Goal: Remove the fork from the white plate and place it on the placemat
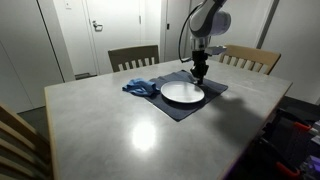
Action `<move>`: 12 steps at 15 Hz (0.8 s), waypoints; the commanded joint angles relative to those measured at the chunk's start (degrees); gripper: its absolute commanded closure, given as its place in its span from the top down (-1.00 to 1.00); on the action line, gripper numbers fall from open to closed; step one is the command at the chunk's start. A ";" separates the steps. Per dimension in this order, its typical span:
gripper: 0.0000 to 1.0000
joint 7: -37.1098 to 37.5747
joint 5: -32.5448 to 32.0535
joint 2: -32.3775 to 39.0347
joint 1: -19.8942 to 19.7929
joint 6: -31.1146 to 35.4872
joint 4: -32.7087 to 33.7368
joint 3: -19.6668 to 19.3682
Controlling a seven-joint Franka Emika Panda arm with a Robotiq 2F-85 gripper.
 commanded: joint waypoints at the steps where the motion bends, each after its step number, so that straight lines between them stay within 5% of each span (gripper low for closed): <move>1: -0.96 -0.58 0.68 1.34 -0.73 -0.94 2.74 0.53; 12: -0.96 -1.18 0.90 4.65 -0.70 -0.91 6.51 1.53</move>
